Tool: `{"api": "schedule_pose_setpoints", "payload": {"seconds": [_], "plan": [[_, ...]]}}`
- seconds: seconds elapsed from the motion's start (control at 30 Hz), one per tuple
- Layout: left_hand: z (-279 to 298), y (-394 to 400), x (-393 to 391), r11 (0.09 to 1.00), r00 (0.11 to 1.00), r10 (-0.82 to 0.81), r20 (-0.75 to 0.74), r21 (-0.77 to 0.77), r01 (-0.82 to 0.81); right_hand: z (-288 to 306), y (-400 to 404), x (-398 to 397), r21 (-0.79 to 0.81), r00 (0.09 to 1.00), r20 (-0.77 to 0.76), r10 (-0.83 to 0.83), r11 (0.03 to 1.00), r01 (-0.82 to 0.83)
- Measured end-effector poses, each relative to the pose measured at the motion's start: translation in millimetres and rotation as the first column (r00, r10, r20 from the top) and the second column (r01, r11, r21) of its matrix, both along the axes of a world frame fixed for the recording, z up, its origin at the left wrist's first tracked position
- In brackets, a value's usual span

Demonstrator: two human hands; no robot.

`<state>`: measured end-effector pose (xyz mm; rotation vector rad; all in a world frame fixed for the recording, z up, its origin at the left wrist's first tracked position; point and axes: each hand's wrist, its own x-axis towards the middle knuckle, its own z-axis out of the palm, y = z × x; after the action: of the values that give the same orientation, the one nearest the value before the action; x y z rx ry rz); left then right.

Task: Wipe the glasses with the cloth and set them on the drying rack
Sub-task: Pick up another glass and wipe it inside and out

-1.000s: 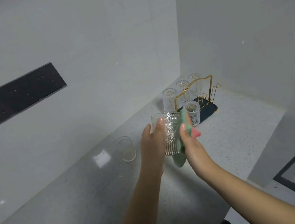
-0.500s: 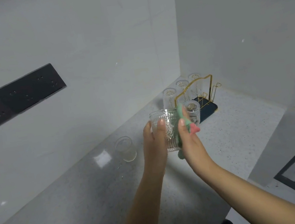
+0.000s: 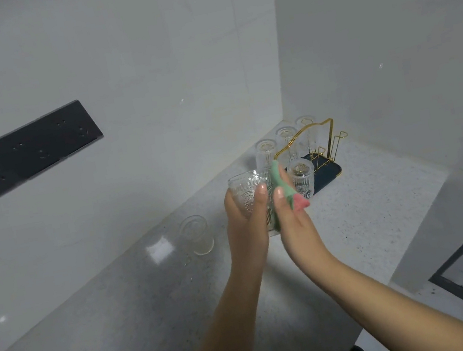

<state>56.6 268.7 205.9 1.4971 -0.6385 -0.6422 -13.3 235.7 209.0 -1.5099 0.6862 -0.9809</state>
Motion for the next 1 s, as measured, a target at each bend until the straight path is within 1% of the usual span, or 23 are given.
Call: {"api": "schedule_pose_setpoints", "payload": {"seconds": [0.03, 0.07, 0.1, 0.13, 0.17, 0.2, 0.23, 0.27, 0.3, 0.37, 0.43, 0.5, 0.53, 0.57, 0.6, 0.67, 0.7, 0.73, 0.77, 0.8, 0.9, 0.93, 1.0], "plan": [[-1, 0, 0, 1.0, 1.0, 0.006, -0.006, 0.0, -0.006, 1, 3, 1, -0.043, 1.0, 0.021, -0.012, 0.999, 0.013], [-2, 0, 2, 1.0, 1.0, -0.011, -0.017, -0.009, 0.011, -1, 1, 1, -0.047, 0.999, 0.019, -0.029, 0.998, 0.03], [-2, 1, 1, 0.999, 0.998, -0.044, -0.036, -0.022, 0.043, -1, -3, 0, 0.007, 0.999, 0.004, -0.034, 0.999, 0.034], [-3, 2, 2, 0.995, 0.994, -0.094, -0.059, -0.035, 0.092, -1, -10, 0, 0.126, 0.999, -0.029, -0.03, 0.992, 0.033], [-3, 4, 1, 0.989, 0.986, -0.142, -0.085, -0.049, 0.138, -1, -18, -2, 0.279, 0.997, -0.075, -0.014, 0.96, 0.034], [-3, 5, 0, 0.983, 0.978, -0.181, -0.102, -0.061, 0.175, 0, -27, -4, 0.421, 0.996, -0.088, 0.007, 0.907, 0.031], [-2, 7, -2, 0.976, 0.969, -0.214, -0.121, -0.077, 0.206, 1, -32, -4, 0.51, 0.997, -0.071, 0.019, 0.86, 0.02], [-2, 7, -2, 0.974, 0.967, -0.22, -0.131, -0.079, 0.211, 5, -30, -5, 0.533, 0.998, -0.058, 0.021, 0.846, 0.013], [-1, 7, -2, 0.979, 0.97, -0.198, -0.139, -0.069, 0.189, 7, -24, -5, 0.511, 0.997, -0.07, 0.024, 0.86, 0.015], [-3, 3, 1, 0.995, 0.987, -0.101, -0.124, -0.02, 0.099, 4, -14, -5, 0.403, 0.993, -0.115, -0.001, 0.914, 0.047], [-2, 2, 1, 0.999, 0.996, 0.006, -0.087, 0.047, -0.001, -1, 1, -5, 0.246, 0.991, -0.132, -0.003, 0.969, 0.036], [-5, 3, 0, 0.998, 0.995, 0.038, -0.088, 0.059, -0.033, -3, 8, -4, 0.045, 0.996, -0.088, 0.011, 0.999, -0.007], [-6, 4, -1, 0.999, 0.994, 0.016, -0.105, 0.05, -0.01, -4, 5, -4, -0.003, 0.998, -0.06, 0.002, 1.0, -0.002], [-7, 5, -2, 0.999, 0.99, -0.02, -0.141, 0.047, 0.026, -4, -1, -5, 0.025, 0.998, -0.062, -0.007, 1.0, 0.008], [-9, 7, -2, 0.996, 0.978, -0.07, -0.194, 0.037, 0.079, -2, -8, -5, 0.126, 0.998, -0.069, -0.005, 0.992, 0.014], [-11, 10, -2, 0.978, 0.926, -0.207, -0.315, -0.037, 0.206, 3, -29, -7, 0.405, 0.997, -0.077, 0.005, 0.914, 0.026], [-11, 13, -1, 0.96, 0.893, -0.281, -0.351, -0.085, 0.268, 6, -38, -8, 0.485, 0.998, -0.06, -0.006, 0.874, 0.035], [-9, 15, 0, 0.938, 0.864, -0.346, -0.367, -0.115, 0.326, 12, -43, -9, 0.517, 0.999, -0.039, -0.025, 0.855, 0.042], [-8, 16, 2, 0.919, 0.841, -0.393, -0.37, -0.12, 0.377, 18, -47, -9, 0.517, 0.998, -0.04, -0.037, 0.854, 0.053], [-6, 18, 5, 0.902, 0.828, -0.428, -0.362, -0.109, 0.419, 25, -51, -9, 0.495, 0.996, -0.085, -0.039, 0.865, 0.076], [-3, 21, 18, 0.858, 0.812, -0.499, -0.304, -0.04, 0.512, 41, -57, -11, 0.38, 0.961, -0.274, 0.028, 0.922, 0.082], [-1, 22, 21, 0.844, 0.803, -0.519, -0.293, -0.022, 0.536, 45, -58, -13, 0.344, 0.938, -0.34, 0.072, 0.938, 0.052], [-2, 22, 25, 0.827, 0.788, -0.539, -0.297, -0.011, 0.562, 49, -56, -17, 0.292, 0.876, -0.433, 0.214, 0.952, -0.088]]}}
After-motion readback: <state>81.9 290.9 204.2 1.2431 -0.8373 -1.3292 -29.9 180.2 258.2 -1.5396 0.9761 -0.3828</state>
